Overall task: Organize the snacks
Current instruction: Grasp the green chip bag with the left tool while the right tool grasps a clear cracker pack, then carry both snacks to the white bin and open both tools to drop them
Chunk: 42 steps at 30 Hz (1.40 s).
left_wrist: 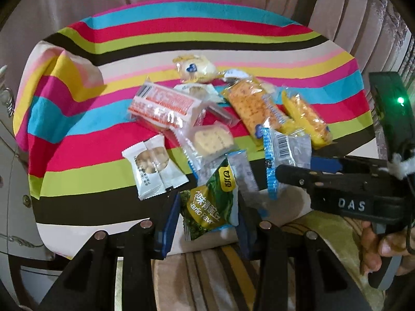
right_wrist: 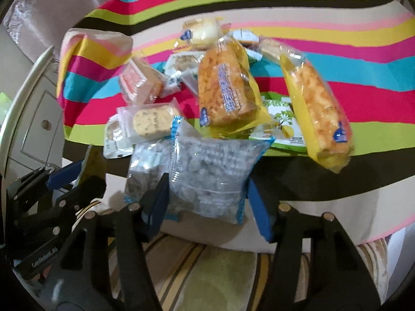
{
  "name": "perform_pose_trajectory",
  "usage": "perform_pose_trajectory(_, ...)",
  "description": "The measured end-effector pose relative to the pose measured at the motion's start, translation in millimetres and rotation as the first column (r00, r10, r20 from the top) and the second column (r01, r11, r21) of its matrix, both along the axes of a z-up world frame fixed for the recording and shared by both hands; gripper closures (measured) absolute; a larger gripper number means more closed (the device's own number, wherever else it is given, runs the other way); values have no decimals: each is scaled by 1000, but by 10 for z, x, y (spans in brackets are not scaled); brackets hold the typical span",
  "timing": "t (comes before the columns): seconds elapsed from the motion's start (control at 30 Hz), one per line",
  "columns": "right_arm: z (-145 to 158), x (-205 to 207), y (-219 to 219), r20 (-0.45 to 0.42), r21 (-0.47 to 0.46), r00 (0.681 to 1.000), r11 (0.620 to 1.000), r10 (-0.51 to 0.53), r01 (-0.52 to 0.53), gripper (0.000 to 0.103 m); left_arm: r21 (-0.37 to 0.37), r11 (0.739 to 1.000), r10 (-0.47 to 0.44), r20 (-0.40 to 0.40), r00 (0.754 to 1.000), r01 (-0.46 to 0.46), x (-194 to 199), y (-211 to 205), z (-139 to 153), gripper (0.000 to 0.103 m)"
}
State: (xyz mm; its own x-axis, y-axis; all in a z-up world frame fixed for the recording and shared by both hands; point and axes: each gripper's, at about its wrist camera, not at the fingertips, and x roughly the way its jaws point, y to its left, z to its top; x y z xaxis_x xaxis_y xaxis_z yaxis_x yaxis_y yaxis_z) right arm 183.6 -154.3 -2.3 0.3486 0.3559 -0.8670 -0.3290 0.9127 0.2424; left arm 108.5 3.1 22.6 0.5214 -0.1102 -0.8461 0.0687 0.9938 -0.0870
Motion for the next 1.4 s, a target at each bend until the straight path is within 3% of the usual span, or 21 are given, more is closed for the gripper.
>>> perform_pose_trajectory(0.23,276,-247,-406,41,69,998,997,-45,42,42,-11,998,-60,42,997,60,-24,-306,216,63)
perform_pose_trajectory(0.43,511,-456,-1102,87,70,984,986,-156,150,41,-72,973,-214,75,974,219,36,-882,380,62)
perform_pose_trajectory(0.63,592,-629,-1957,125,16,939,947,-320,320,41,-134,906,-398,59,916,402,101,-1694,373,62)
perform_pose_trajectory(0.83,422,-760,-2817,108,-54,866,867,-489,496,41,-208,810,-560,6,829,549,126,-2580,243,62)
perform_pose_trajectory(1.1,174,-931,-3633,98,-141,767,754,-634,641,41,-262,746,-651,-95,753,612,162,-3310,0,62)
perform_pose_trajectory(1.23,98,-976,-3808,91,-154,743,728,-663,668,40,-272,724,-680,-123,723,634,167,-3578,-73,61)
perform_pose_trajectory(1.3,60,-980,-3862,90,-171,739,721,-668,672,38,-264,720,-687,-141,713,641,161,-3702,-95,57)
perform_pose_trajectory(1.37,39,-994,-3900,90,-177,733,714,-674,678,37,-231,728,-682,-153,715,645,151,-3770,-84,30)
perform_pose_trajectory(1.4,32,-1007,-3907,95,-182,731,710,-676,681,36,-190,739,-672,-162,722,646,141,-3800,-82,24)
